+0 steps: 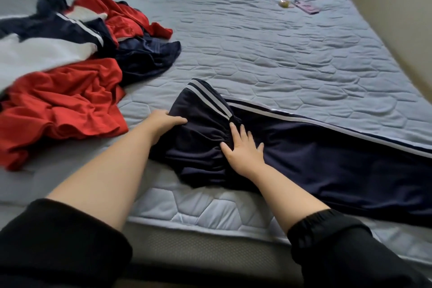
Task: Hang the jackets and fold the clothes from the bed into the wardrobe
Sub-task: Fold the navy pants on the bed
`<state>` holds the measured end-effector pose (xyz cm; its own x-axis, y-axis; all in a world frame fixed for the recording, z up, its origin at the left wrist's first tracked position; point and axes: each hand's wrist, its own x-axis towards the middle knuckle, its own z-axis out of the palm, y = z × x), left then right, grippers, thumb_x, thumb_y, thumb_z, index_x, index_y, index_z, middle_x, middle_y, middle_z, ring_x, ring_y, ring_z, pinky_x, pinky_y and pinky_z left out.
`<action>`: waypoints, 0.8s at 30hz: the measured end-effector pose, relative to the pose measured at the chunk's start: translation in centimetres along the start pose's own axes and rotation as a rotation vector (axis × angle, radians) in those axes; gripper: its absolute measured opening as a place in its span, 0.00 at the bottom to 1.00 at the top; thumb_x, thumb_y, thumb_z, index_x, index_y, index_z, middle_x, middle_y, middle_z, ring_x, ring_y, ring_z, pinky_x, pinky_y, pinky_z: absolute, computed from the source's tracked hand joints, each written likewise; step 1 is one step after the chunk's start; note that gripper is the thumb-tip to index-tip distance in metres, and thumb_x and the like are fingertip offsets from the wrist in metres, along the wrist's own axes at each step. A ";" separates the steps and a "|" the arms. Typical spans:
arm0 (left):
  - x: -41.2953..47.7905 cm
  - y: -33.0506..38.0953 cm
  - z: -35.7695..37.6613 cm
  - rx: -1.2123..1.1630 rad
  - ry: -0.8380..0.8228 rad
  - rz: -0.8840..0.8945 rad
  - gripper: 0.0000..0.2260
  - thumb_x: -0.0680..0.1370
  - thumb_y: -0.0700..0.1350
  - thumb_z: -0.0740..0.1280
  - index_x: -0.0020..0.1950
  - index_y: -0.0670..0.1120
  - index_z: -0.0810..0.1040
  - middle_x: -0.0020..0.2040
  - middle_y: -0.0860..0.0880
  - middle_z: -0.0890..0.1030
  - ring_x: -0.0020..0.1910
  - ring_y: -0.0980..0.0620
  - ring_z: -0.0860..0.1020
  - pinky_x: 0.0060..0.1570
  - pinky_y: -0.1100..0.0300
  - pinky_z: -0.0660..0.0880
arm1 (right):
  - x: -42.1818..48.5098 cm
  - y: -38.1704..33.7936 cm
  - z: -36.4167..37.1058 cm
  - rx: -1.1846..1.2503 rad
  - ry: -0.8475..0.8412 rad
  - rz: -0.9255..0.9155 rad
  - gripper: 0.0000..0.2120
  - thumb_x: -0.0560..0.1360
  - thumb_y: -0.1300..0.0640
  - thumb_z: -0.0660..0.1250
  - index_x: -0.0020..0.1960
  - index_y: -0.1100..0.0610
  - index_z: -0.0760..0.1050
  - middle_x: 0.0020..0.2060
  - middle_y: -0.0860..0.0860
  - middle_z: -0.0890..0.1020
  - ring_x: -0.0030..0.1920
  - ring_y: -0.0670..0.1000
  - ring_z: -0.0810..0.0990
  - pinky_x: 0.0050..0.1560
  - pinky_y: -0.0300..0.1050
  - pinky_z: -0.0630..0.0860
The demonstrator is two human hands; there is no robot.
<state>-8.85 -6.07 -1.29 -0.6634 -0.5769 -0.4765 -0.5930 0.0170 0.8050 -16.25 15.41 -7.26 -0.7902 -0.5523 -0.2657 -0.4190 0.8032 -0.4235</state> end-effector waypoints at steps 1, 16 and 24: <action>-0.7 0.2 0.3 -0.043 -0.032 -0.019 0.06 0.72 0.41 0.73 0.47 0.42 0.81 0.45 0.41 0.83 0.33 0.49 0.82 0.32 0.61 0.78 | 0.0 0.2 -0.2 0.009 -0.012 -0.012 0.33 0.78 0.37 0.51 0.77 0.42 0.41 0.78 0.49 0.44 0.77 0.53 0.44 0.72 0.65 0.42; -11.7 12.8 16.0 0.163 -0.388 0.287 0.06 0.78 0.47 0.66 0.48 0.45 0.74 0.37 0.46 0.77 0.28 0.51 0.77 0.23 0.65 0.72 | -5.7 13.2 -12.7 1.203 0.118 0.353 0.14 0.83 0.51 0.52 0.60 0.57 0.71 0.52 0.58 0.78 0.44 0.52 0.79 0.42 0.43 0.73; -7.7 5.5 20.8 0.930 -0.081 0.597 0.24 0.81 0.58 0.54 0.77 0.55 0.57 0.78 0.49 0.53 0.77 0.46 0.51 0.72 0.45 0.55 | -7.4 15.7 -11.2 1.345 -0.037 0.473 0.22 0.80 0.44 0.58 0.61 0.59 0.77 0.50 0.58 0.83 0.46 0.55 0.82 0.46 0.49 0.79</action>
<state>-16.45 15.43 -0.56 -0.9647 -0.2167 -0.1495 -0.2566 0.9009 0.3500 -22.04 34.63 -2.22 -0.7130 -0.3182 -0.6248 0.6294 0.1023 -0.7703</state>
